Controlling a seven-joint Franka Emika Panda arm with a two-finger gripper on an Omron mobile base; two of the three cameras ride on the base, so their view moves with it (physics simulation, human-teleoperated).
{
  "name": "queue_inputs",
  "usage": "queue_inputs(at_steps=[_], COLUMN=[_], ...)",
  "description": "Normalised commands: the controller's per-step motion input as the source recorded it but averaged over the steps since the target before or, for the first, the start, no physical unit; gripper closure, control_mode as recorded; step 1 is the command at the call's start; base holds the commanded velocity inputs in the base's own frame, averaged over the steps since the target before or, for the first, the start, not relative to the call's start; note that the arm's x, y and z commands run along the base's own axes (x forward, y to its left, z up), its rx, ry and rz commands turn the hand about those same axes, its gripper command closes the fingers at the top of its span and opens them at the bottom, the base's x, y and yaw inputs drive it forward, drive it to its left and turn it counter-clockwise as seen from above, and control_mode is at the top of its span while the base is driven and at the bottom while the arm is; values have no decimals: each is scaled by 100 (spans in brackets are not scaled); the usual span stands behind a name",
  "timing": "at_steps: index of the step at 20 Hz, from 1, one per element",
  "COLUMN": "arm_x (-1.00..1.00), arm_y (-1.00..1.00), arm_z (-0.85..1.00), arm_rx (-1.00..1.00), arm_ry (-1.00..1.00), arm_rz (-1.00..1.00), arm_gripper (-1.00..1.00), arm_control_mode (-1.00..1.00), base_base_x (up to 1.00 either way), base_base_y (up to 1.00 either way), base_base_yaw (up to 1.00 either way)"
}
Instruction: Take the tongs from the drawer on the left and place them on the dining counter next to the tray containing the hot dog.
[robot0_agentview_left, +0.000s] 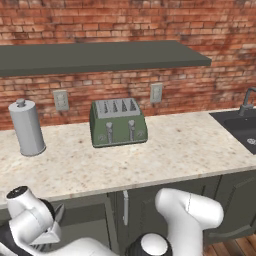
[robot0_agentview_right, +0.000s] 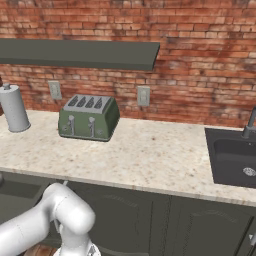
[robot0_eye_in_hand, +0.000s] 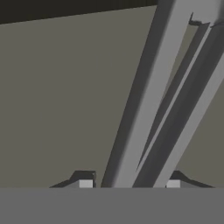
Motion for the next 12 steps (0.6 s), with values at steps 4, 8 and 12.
queue_inputs(at_steps=[4, 8, 12], arm_x=[-10, -19, -6], arm_y=[0, 0, -1], arm_z=[53, 47, 41], arm_rx=[0, 0, 0], arm_ry=[0, 0, 0], arm_rz=[0, 0, 0], arm_gripper=[100, 100, 100], arm_control_mode=[-100, -100, -100], base_base_x=[0, 0, 0], base_base_y=[0, 0, 0], base_base_yaw=[0, 0, 0])
